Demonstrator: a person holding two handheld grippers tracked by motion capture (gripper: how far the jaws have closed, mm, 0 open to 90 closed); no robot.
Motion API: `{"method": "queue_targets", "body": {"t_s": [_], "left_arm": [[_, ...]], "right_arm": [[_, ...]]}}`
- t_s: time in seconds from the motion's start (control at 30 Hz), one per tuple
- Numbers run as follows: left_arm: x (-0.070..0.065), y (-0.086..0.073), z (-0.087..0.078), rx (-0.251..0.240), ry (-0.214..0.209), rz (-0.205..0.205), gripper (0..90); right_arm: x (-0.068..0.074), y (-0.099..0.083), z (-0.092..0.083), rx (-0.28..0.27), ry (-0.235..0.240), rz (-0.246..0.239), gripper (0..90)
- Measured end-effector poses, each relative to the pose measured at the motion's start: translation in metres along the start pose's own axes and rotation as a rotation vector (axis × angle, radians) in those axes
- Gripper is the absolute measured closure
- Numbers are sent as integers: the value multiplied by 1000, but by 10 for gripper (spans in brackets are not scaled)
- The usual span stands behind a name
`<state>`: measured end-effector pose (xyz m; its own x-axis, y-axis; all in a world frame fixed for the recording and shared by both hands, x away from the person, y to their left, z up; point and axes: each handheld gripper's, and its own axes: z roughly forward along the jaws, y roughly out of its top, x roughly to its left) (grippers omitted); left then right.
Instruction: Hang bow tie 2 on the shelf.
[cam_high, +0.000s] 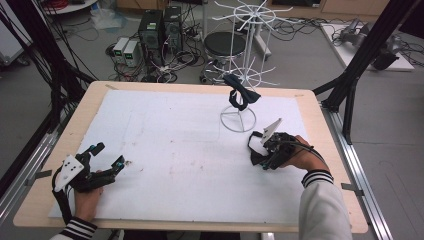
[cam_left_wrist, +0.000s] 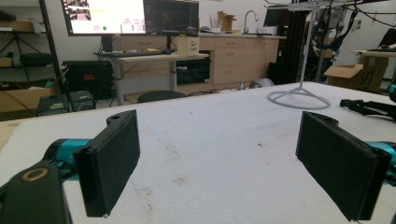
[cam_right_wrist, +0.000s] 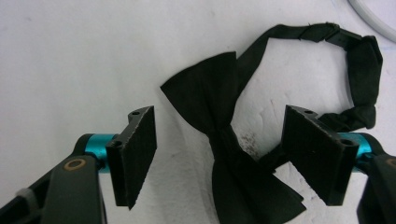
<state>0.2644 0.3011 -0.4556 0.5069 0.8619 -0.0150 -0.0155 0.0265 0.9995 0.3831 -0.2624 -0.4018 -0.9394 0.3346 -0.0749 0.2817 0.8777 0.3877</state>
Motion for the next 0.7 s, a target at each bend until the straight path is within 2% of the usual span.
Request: {"method": "queue_targets", "body": {"t_s": [0.13,0.33,0.53,0.7], "left_arm": [[0,0,0,1,0,0,142],[0,0,0,1,0,1,142],[0,0,0,0,0,2,142],[0,0,0,0,0,2,142]], "right_arm": [[-1,-2,1,31,-6,-29,328],[0,-2,2,50,-14,-53,421],[0,0,5,64,-41,-63,514],[0,-1,7,85,-46,-76,568]]}}
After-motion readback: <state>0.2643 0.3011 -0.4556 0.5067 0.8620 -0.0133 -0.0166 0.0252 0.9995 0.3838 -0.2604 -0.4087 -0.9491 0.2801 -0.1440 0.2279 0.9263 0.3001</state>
